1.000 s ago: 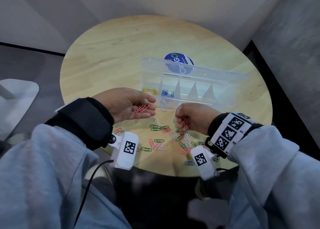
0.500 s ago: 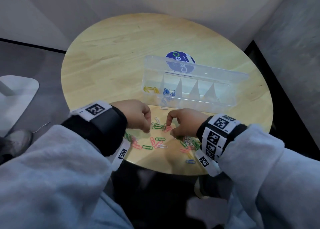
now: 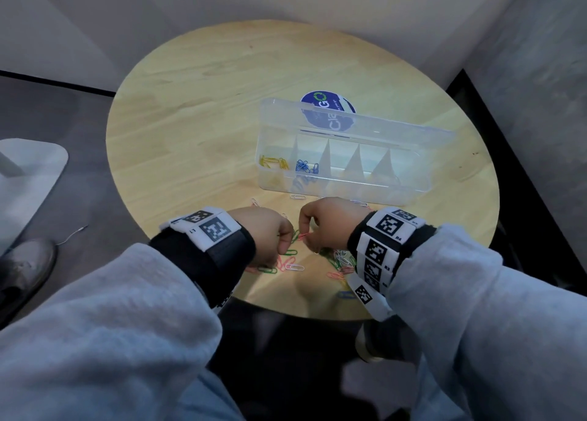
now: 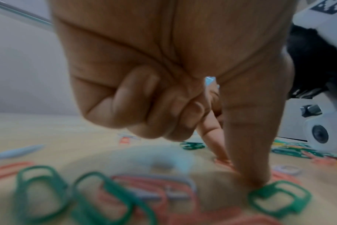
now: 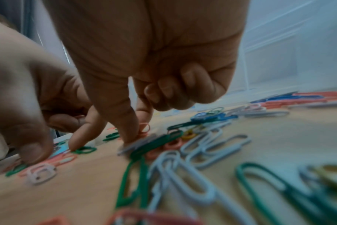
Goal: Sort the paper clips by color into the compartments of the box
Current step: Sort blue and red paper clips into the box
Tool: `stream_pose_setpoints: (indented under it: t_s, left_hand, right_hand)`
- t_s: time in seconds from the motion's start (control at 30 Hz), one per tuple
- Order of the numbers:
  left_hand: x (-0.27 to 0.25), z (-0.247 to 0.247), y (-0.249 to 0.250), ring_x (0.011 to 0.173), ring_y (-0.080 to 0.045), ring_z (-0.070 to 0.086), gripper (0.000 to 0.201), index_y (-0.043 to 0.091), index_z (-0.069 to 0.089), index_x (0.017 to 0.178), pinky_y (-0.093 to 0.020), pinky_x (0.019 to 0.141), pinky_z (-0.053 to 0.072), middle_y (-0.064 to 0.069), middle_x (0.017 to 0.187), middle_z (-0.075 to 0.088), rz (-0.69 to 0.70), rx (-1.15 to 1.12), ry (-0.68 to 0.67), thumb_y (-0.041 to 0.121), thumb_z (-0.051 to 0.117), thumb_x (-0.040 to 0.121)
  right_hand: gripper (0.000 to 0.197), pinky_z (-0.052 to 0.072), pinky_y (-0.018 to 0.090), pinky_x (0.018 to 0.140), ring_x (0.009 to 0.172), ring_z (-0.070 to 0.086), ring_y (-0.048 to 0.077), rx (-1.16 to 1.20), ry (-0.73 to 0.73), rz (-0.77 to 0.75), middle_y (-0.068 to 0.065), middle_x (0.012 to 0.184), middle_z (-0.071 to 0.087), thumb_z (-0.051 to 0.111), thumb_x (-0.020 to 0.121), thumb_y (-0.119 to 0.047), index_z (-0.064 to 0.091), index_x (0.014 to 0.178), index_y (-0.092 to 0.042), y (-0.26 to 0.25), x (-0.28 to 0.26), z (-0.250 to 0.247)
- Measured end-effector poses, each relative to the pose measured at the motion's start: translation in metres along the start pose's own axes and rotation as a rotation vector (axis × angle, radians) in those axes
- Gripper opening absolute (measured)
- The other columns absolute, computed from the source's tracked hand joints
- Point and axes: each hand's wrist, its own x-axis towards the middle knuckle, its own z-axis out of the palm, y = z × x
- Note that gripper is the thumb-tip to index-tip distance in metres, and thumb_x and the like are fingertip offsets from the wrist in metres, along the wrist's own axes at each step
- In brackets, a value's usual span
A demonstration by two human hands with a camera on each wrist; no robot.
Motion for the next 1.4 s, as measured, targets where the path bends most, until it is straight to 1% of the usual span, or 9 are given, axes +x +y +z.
stream_pose_setpoints:
  t_s: [0.17,0.3,0.4,0.47,0.6,0.7,0.83,0.97,1.4]
  left_hand:
    - [0.003,0.000,-0.002,0.045,-0.010,0.047,0.024,0.024,0.048,0.075,-0.022,0.039,0.039,0.006,0.061,0.049,-0.006,0.009,0.067,0.006,0.063,0.074]
    - [0.001,-0.006,0.002,0.060,-0.015,0.052,0.037,0.017,0.049,0.076,-0.023,0.046,0.035,0.001,0.073,0.057,-0.085,0.120,0.050,0.039,0.077,0.071]
    - [0.002,-0.002,0.007,0.052,-0.013,0.047,0.045,0.016,0.049,0.061,-0.023,0.046,0.032,0.003,0.059,0.052,-0.127,0.227,0.076,0.053,0.074,0.069]
    - [0.004,0.005,0.009,0.052,-0.012,0.046,0.041,0.016,0.050,0.061,-0.022,0.045,0.033,0.002,0.060,0.051,-0.124,0.238,0.087,0.048,0.073,0.070]
    - [0.008,0.010,0.012,0.052,-0.015,0.045,0.024,0.016,0.056,0.068,-0.022,0.044,0.033,0.001,0.061,0.049,-0.095,0.224,0.089,0.032,0.072,0.073]
    - [0.012,0.011,0.013,0.063,-0.019,0.054,0.008,0.011,0.068,0.078,-0.023,0.051,0.038,-0.002,0.072,0.061,-0.087,0.162,0.091,0.019,0.065,0.076]
    - [0.014,0.011,0.012,0.075,-0.021,0.055,0.020,0.011,0.069,0.098,-0.026,0.059,0.040,-0.004,0.088,0.063,-0.069,0.136,0.112,0.015,0.059,0.082]
    - [0.012,0.009,0.012,0.063,-0.018,0.053,0.020,0.011,0.066,0.101,-0.023,0.047,0.035,-0.006,0.096,0.067,-0.078,0.120,0.116,0.020,0.061,0.083]
    - [0.004,0.004,0.011,0.065,-0.020,0.053,0.017,0.009,0.069,0.094,-0.019,0.046,0.036,-0.003,0.078,0.058,-0.079,0.062,0.069,0.012,0.056,0.083]
  right_hand:
    - [0.008,0.053,0.028,0.068,0.070,0.060,0.017,0.068,-0.065,0.029,-0.002,0.072,0.063,0.065,0.078,-0.010,0.061,0.076,-0.017,0.004,0.002,-0.001]
    - [0.021,0.055,0.030,0.073,0.069,0.061,0.016,0.142,-0.055,0.062,-0.002,0.068,0.064,0.071,0.076,-0.012,0.057,0.061,-0.020,0.011,0.000,-0.003]
    - [0.021,0.052,0.028,0.073,0.065,0.055,0.011,0.183,-0.046,0.068,-0.006,0.063,0.059,0.075,0.073,-0.017,0.060,0.059,-0.021,0.015,-0.003,-0.009]
    - [0.020,0.051,0.029,0.074,0.068,0.055,0.011,0.233,-0.032,0.064,-0.005,0.066,0.060,0.075,0.073,-0.016,0.061,0.059,-0.021,0.016,-0.006,-0.013]
    - [0.023,0.039,0.020,0.052,0.056,0.047,0.009,0.287,-0.013,0.062,-0.006,0.061,0.056,0.070,0.077,-0.012,0.057,0.060,-0.020,0.020,-0.008,-0.016]
    - [0.022,0.044,0.024,0.055,0.060,0.053,0.015,0.372,-0.009,0.065,0.003,0.068,0.066,0.068,0.075,-0.007,0.056,0.060,-0.017,0.026,-0.007,-0.016]
    - [0.022,0.049,0.017,0.047,0.044,0.055,0.012,0.690,-0.056,0.088,0.001,0.051,0.064,0.058,0.079,0.009,0.055,0.069,-0.010,0.032,-0.005,-0.011]
    - [0.022,0.048,0.019,0.049,0.040,0.053,0.010,1.029,-0.142,0.053,0.000,0.046,0.057,0.052,0.085,0.014,0.056,0.086,-0.007,0.036,-0.005,-0.011]
    - [0.023,0.051,0.018,0.044,0.060,0.051,0.019,1.357,-0.156,0.196,0.012,0.071,0.046,0.037,0.092,0.002,0.048,0.073,-0.004,0.034,-0.006,-0.012]
